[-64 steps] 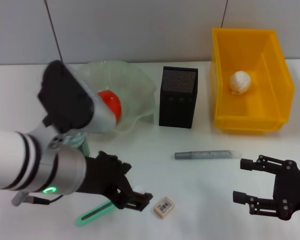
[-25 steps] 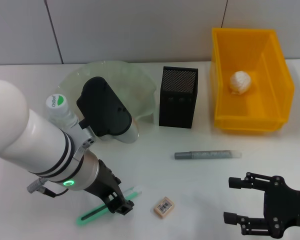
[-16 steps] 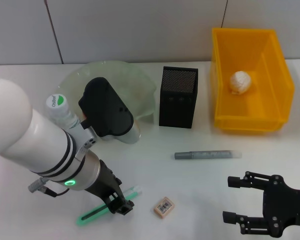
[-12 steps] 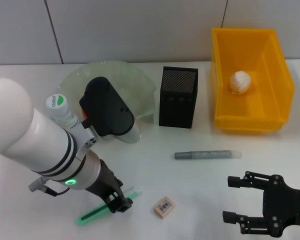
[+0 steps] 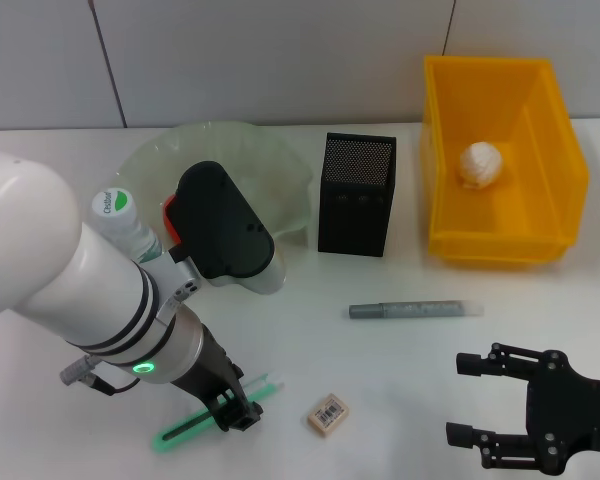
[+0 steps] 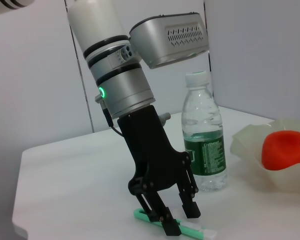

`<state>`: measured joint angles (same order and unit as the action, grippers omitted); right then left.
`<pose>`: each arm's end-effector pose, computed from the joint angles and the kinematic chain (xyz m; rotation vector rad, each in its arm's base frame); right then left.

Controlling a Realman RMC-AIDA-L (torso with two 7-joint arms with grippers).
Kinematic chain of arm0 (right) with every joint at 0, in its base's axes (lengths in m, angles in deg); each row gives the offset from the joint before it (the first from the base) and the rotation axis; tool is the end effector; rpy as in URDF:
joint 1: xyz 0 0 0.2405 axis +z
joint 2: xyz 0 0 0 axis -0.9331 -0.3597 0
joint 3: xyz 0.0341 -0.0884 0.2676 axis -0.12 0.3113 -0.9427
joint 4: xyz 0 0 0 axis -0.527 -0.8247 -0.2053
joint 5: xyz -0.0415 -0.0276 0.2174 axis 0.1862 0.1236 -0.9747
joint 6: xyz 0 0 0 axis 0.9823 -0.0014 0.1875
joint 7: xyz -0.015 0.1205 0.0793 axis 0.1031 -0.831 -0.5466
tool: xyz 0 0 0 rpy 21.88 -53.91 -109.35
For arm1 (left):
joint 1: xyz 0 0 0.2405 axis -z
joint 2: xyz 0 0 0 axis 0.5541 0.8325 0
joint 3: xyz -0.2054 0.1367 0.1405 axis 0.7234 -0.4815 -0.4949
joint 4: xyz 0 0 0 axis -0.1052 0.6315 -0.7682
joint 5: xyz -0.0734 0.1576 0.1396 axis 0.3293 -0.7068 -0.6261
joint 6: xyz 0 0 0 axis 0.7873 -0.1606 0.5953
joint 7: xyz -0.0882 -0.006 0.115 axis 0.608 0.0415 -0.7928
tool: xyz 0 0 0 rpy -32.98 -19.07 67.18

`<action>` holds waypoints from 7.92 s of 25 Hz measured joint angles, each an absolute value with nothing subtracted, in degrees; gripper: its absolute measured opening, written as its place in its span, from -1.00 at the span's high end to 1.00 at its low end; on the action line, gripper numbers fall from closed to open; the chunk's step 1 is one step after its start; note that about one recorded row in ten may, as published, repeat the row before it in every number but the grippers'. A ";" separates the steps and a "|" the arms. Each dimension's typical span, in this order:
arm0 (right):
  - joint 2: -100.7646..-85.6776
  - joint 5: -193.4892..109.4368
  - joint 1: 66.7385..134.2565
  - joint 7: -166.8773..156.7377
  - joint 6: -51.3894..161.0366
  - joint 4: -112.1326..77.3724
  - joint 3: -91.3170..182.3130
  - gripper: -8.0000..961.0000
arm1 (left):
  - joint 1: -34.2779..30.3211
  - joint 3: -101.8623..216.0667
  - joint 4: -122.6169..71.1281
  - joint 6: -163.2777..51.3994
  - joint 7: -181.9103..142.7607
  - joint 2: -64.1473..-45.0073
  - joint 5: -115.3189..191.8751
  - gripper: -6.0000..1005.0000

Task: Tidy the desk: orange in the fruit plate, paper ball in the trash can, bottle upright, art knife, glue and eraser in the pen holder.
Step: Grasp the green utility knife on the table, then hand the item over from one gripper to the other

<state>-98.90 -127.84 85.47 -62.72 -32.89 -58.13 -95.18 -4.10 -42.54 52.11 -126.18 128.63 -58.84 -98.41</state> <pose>0.3389 0.2666 -0.0199 -2.7740 0.3919 0.7275 -0.1876 0.3367 -0.0912 -2.7298 -0.5624 0.6446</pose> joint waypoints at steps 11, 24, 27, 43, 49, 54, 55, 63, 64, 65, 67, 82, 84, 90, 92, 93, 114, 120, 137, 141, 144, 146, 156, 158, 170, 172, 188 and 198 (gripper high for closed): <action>-98.90 -127.84 85.44 -62.72 -33.02 -58.04 -95.18 -0.62 | -4.10 -42.51 51.93 -126.18 128.64 -58.84 -98.76 0.09; -98.90 -127.84 85.41 -62.72 -33.14 -58.03 -95.18 -0.62 | -3.34 -43.07 51.14 -126.18 128.63 -58.84 -99.49 0.10; -98.90 -127.84 85.42 -62.72 -33.15 -58.04 -95.18 -0.62 | -3.10 -43.13 50.71 -126.18 128.65 -58.84 -99.92 0.11; -98.90 -127.84 85.16 -62.90 -33.20 -58.04 -95.18 -0.62 | -2.28 -44.74 50.10 -126.19 128.67 -58.85 -99.99 0.46; -98.90 -127.84 85.04 -63.05 -33.26 -58.04 -95.45 -0.61 | -2.64 -44.48 53.95 -126.75 128.65 -58.84 -99.79 0.59; -98.90 -127.84 84.91 -63.15 -33.31 -58.04 -95.63 -0.61 | -3.39 -44.08 60.02 -126.98 128.73 -58.81 -99.70 0.61; -98.90 -127.84 84.91 -63.17 -33.33 -58.04 -95.63 -0.61 | -3.83 -43.87 63.26 -126.52 128.72 -58.79 -99.66 0.61; -98.90 -127.98 84.92 -63.22 -33.70 -58.04 -95.62 -0.61 | -8.11 -42.36 72.15 -101.76 118.99 -58.52 -83.96 0.61; -98.90 -127.98 84.92 -63.22 -33.70 -58.04 -95.62 -0.61 | -8.11 -42.36 72.15 -101.76 118.99 -58.52 -83.96 0.61; -98.90 -128.04 84.92 -63.22 -33.86 -58.04 -95.62 -0.61 | -8.67 -42.57 71.23 -98.30 115.94 -58.53 -81.09 0.61; -98.90 -128.21 84.92 -63.23 -34.03 -58.04 -95.62 -0.62 | -9.60 -43.41 68.68 -91.32 110.54 -58.62 -75.75 0.61; -98.97 -128.37 85.31 -63.00 -34.14 -57.64 -95.71 -0.61 | -3.88 -45.54 41.09 -74.21 57.65 -58.84 -16.85 0.61; -98.98 -128.37 85.35 -62.97 -34.13 -57.53 -95.71 -0.61 | -3.00 -45.53 37.45 -76.74 47.92 -58.85 -9.09 0.61; -98.99 -128.37 85.36 -62.89 -33.99 -57.31 -95.71 -0.61 | -1.13 -45.57 24.21 -89.22 19.56 -58.84 16.90 0.61; -98.99 -128.37 85.37 -62.88 -33.96 -57.20 -95.71 -0.61 | -0.58 -45.79 20.42 -92.95 14.26 -58.84 22.39 0.61; -98.99 -128.37 85.43 -62.87 -33.91 -57.04 -95.72 -0.62 | 0.11 -46.05 17.98 -94.90 11.42 -58.85 25.49 0.61; -98.01 -126.35 83.45 -61.56 -44.57 -57.54 -117.13 -0.61 | -6.43 -48.66 14.49 -115.79 26.60 -58.40 35.17 0.61; -93.69 -125.01 83.28 -65.45 -53.42 -58.00 -117.95 -0.60 | -7.91 -47.12 11.76 -124.09 31.43 -58.02 27.98 0.61; -89.91 -127.66 87.96 -70.56 -61.80 -58.87 -121.11 -0.60 | -11.20 -43.55 10.41 -127.25 31.89 -57.63 2.31 0.61; -90.42 -127.55 90.31 -68.90 -61.76 -56.03 -120.90 -0.60 | -11.78 -41.32 9.37 -127.77 31.99 -57.60 -1.17 0.61; -91.06 -127.37 91.48 -67.49 -61.46 -54.25 -119.61 -0.60 | -11.69 -40.25 8.45 -128.03 31.98 -57.75 -2.57 0.61; -91.98 -127.24 92.05 -66.65 -60.51 -53.51 -118.12 -0.60 | -11.60 -40.04 8.27 -128.42 31.73 -57.84 -2.85 0.61; -95.25 -127.04 94.81 -65.93 -56.87 -52.38 -113.01 -0.60 | -11.25 -40.23 8.25 -129.42 31.90 -57.89 -4.26 0.61; -95.43 -127.04 95.66 -66.17 -56.10 -52.19 -112.00 -0.60 | -11.21 -40.09 8.25 -129.76 31.94 -57.94 -4.84 0.61; -96.09 -127.03 97.47 -66.41 -53.67 -50.81 -107.69 -0.59 | -10.37 -39.90 8.22 -130.54 32.71 -57.91 -5.34 0.61; -96.13 -127.04 97.57 -66.44 -53.51 -50.89 -107.03 -0.59 | -10.37 -39.90 8.22 -130.55 32.73 -57.90 -5.34 0.61; -96.26 -127.04 98.48 -66.66 -53.22 -51.13 -105.96 0.12 | -10.18 -39.73 8.17 -130.60 32.76 -57.79 -5.50 0.61; -96.27 -127.04 98.74 -66.82 -53.12 -51.29 -105.41 0.50 | -10.03 -39.54 8.54 -130.69 33.41 -57.79 -7.31 0.61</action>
